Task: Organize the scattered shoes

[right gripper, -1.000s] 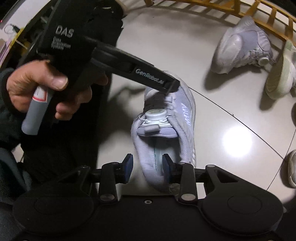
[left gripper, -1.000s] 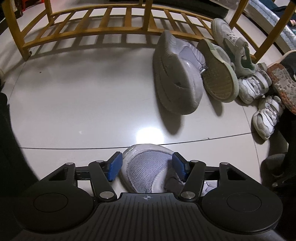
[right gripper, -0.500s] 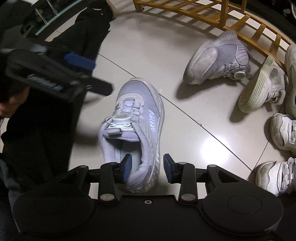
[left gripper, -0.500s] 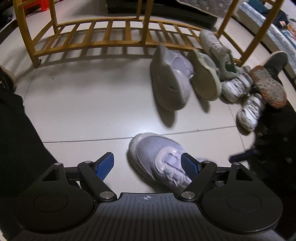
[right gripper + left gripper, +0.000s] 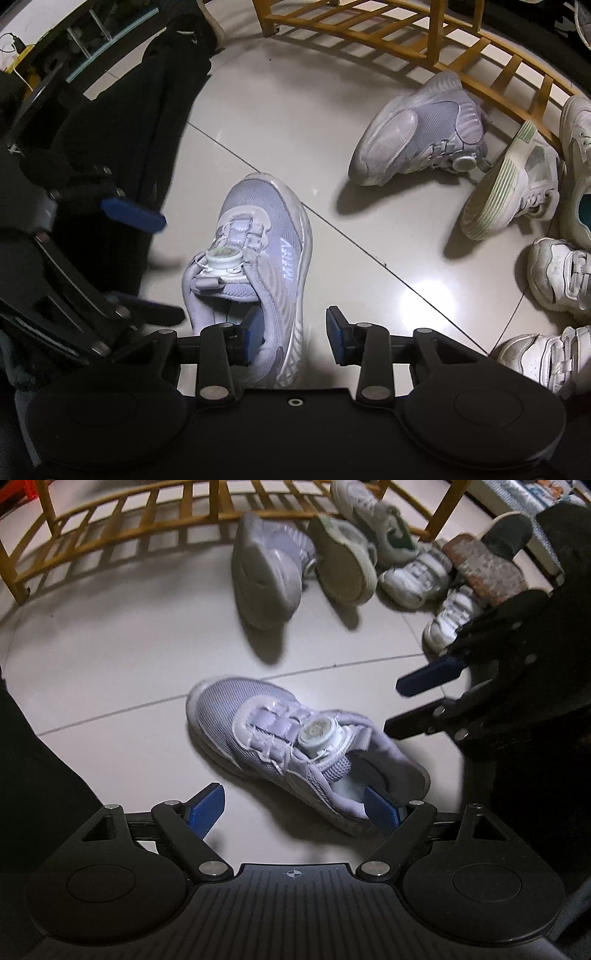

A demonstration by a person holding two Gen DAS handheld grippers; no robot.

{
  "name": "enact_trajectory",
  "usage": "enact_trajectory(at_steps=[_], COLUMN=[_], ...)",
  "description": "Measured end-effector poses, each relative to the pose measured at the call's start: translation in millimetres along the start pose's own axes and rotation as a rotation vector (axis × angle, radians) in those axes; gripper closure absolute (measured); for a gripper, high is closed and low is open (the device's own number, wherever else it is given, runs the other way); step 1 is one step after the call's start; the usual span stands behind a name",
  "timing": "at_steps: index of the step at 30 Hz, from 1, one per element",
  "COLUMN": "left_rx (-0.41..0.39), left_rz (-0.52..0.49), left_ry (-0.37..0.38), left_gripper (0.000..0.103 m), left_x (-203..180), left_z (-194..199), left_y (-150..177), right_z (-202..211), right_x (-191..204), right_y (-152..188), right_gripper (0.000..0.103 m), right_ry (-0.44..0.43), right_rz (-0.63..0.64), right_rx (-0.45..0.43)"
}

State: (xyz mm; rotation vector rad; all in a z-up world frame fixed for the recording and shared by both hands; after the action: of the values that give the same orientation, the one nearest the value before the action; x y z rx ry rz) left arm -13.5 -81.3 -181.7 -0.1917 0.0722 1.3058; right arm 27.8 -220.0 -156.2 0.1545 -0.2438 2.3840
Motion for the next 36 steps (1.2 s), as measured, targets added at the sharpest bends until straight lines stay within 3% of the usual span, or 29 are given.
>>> enact_trajectory(at_steps=[3,6,11,16,36], left_rx=[0.018,0.020,0.010,0.000,-0.014], left_rz=[0.021,0.031,0.008,0.005,0.037], left_ry=[-0.002,0.046,0.008,-0.087,-0.096], left_gripper=[0.035,0.047,0.054,0.055,0.056], left_x=[3,5,13,30,48], left_z=[-10,-12,-7,-2,1], left_y=[0,-1,-3,-4,-10], right_z=[1,1,0,-3,-29], right_x=[1,0,2,5,6], right_y=[-4,-8,-16,-27,-88], right_gripper=[0.063,0.063,0.063,0.063,0.063], right_ry=[-0.002,0.001,0.008,0.011,0.044], right_rz=[-0.001,0.000,0.005,0.010,-0.021], right_rx=[-0.010,-0.015,-0.023,-0.033,-0.110])
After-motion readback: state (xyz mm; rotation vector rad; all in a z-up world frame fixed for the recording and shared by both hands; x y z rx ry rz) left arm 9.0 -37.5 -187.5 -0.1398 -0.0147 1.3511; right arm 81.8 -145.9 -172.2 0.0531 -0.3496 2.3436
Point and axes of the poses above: each gripper's, at about its wrist camera, not at the fingertips, and z roughly against the way its jaws point, x to its left, y to its underside, the point moved 10 cm from there along -z, roughly the way its jaws point, and after that the axes turned 13 degrees about x, right-handed, at the moved point
